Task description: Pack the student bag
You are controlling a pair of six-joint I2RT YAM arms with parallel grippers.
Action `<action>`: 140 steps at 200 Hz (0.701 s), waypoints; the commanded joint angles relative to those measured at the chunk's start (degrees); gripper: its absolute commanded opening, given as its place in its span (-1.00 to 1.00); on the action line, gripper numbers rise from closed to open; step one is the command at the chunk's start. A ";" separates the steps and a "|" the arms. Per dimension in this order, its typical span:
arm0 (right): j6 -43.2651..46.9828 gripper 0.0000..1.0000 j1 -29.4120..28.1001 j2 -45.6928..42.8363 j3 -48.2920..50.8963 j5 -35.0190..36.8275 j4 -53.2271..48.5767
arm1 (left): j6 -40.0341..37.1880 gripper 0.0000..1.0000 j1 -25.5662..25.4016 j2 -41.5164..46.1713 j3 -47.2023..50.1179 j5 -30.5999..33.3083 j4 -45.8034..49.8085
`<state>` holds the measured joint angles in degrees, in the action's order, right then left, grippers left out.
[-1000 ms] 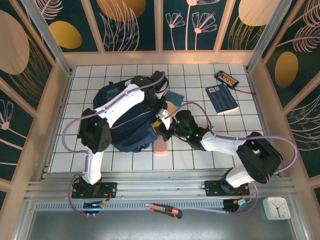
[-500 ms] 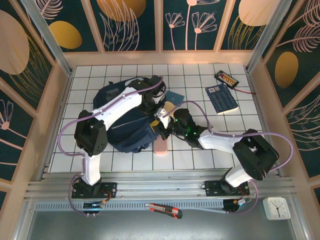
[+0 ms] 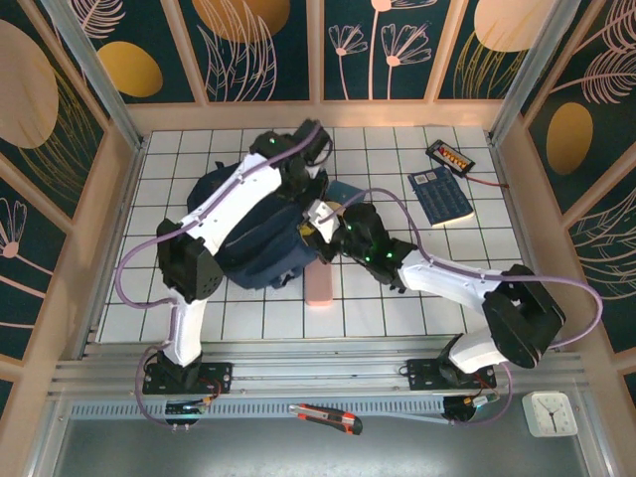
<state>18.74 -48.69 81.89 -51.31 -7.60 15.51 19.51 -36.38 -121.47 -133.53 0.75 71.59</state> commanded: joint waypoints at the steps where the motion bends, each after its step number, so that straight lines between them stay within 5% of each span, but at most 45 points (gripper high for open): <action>1: 9.08 -1.00 -4.50 0.01 -6.62 7.92 -9.80 | 4.60 -1.00 3.36 -5.84 -18.49 4.38 2.49; 18: 11.97 -1.00 -6.84 2.07 -10.75 14.34 -13.73 | 6.34 -1.00 4.82 -14.12 -37.86 2.77 7.84; 77: 14.05 -1.00 -13.14 5.75 -13.06 27.51 -14.02 | 6.35 -1.00 5.96 -12.52 -38.62 9.96 7.53; 99: 13.35 -1.00 -9.00 3.52 -9.38 27.83 -12.93 | 4.54 -1.00 6.85 -9.49 -36.55 16.14 7.68; 140: 15.86 -1.00 4.07 3.57 -12.00 23.64 -10.49 | 5.11 -1.00 7.95 -6.90 -38.64 18.50 7.67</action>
<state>32.01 -50.81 86.30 -61.93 18.31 6.98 21.63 -31.22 -134.30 -168.57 10.81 84.51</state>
